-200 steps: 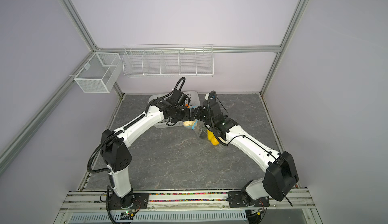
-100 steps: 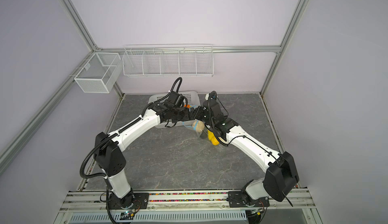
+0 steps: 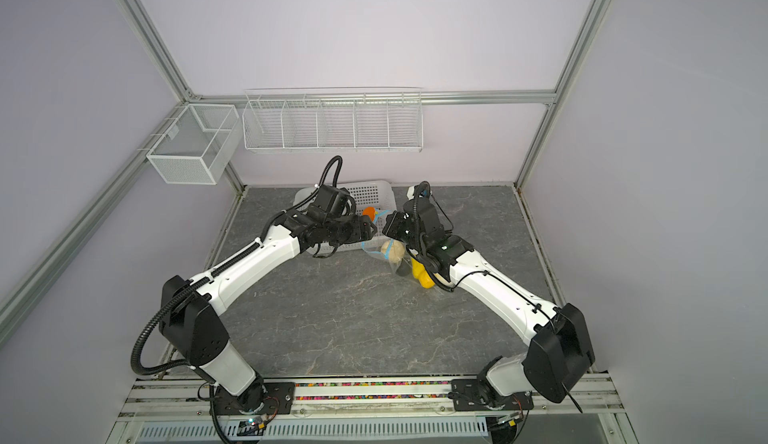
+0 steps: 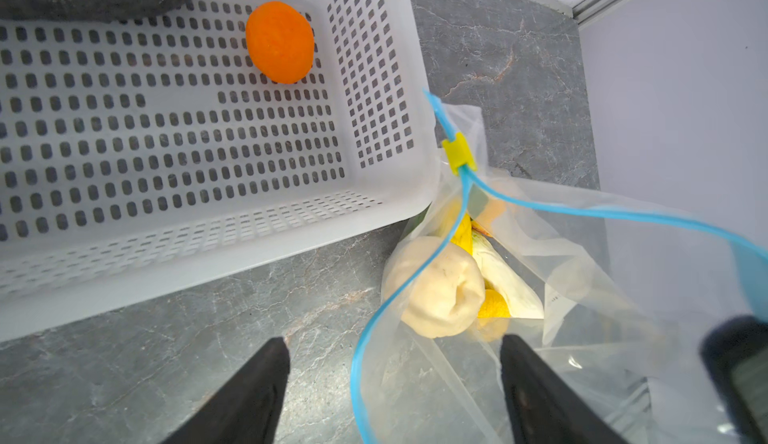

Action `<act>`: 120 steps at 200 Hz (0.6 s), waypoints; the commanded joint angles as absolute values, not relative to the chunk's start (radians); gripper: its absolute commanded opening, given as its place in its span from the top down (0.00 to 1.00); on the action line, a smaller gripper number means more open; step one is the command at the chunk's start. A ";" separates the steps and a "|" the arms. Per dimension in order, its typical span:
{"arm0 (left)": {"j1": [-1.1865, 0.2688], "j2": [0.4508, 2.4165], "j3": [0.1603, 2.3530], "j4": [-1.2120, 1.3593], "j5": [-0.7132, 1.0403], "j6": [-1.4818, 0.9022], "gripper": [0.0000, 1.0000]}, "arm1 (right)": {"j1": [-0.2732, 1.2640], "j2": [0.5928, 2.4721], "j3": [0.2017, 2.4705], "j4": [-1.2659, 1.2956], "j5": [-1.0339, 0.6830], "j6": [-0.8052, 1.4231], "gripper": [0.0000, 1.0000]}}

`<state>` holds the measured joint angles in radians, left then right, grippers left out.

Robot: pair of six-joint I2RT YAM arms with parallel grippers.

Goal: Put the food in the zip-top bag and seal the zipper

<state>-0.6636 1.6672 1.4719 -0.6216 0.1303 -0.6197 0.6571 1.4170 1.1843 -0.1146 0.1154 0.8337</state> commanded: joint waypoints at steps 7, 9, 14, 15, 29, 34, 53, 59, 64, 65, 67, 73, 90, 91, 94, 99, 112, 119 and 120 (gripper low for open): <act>-0.638 1.649 1.401 -0.526 0.235 -0.640 0.33 | 0.657 1.384 1.177 -0.095 0.123 0.837 0.94; -0.636 1.651 1.399 -0.522 0.239 -0.642 0.34 | 0.657 1.384 1.177 -0.096 0.123 0.837 0.94; -0.634 1.652 1.392 -0.514 0.250 -0.644 0.36 | 0.657 1.384 1.178 -0.097 0.123 0.837 0.94; -0.633 1.652 1.392 -0.513 0.252 -0.644 0.37 | 0.657 1.384 1.178 -0.097 0.123 0.836 0.94; -0.630 1.654 1.383 -0.504 0.271 -0.650 0.46 | 0.657 1.382 1.178 -0.099 0.124 0.836 0.94; -0.629 1.655 1.381 -0.499 0.275 -0.651 0.49 | 0.657 1.382 1.178 -0.100 0.125 0.833 0.94; -0.629 1.649 1.375 -0.490 0.283 -0.654 0.58 | 0.657 1.378 1.180 -0.103 0.127 0.832 0.94; -0.629 1.646 1.375 -0.489 0.285 -0.655 0.62 | 0.657 1.378 1.180 -0.103 0.127 0.832 0.94; -0.629 1.644 1.375 -0.489 0.285 -0.654 0.64 | 0.657 1.378 1.180 -0.103 0.126 0.832 0.94; -0.629 1.644 1.375 -0.490 0.284 -0.655 0.65 | 0.657 1.378 1.180 -0.103 0.127 0.832 0.94; -0.629 1.643 1.375 -0.491 0.284 -0.655 0.66 | 0.657 1.378 1.180 -0.104 0.126 0.832 0.94; -0.629 1.643 1.374 -0.489 0.286 -0.655 0.71 | 0.657 1.379 1.179 -0.104 0.127 0.831 0.94; -0.629 1.641 1.376 -0.489 0.290 -0.655 0.82 | 0.657 1.376 1.179 -0.106 0.132 0.830 0.94; -0.629 1.641 1.376 -0.489 0.290 -0.656 0.82 | 0.657 1.376 1.180 -0.106 0.132 0.828 0.94; -0.629 1.640 1.378 -0.489 0.290 -0.656 0.83 | 0.657 1.375 1.180 -0.106 0.132 0.827 0.94; -0.629 1.638 1.378 -0.491 0.290 -0.657 0.85 | 0.658 1.374 1.180 -0.106 0.133 0.828 0.94; -0.629 1.634 1.381 -0.493 0.290 -0.657 0.89 | 0.658 1.370 1.178 -0.107 0.136 0.824 0.94; -0.629 1.633 1.382 -0.492 0.292 -0.659 0.90 | 0.657 1.368 1.178 -0.110 0.139 0.822 0.94; -0.629 1.633 1.383 -0.492 0.292 -0.660 0.90 | 0.657 1.367 1.178 -0.110 0.138 0.822 0.94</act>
<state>-0.6300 1.6623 1.3754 -0.5056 0.2798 -0.6579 0.6571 1.4120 1.1843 -0.1162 0.1192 0.8326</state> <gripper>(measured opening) 0.114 0.063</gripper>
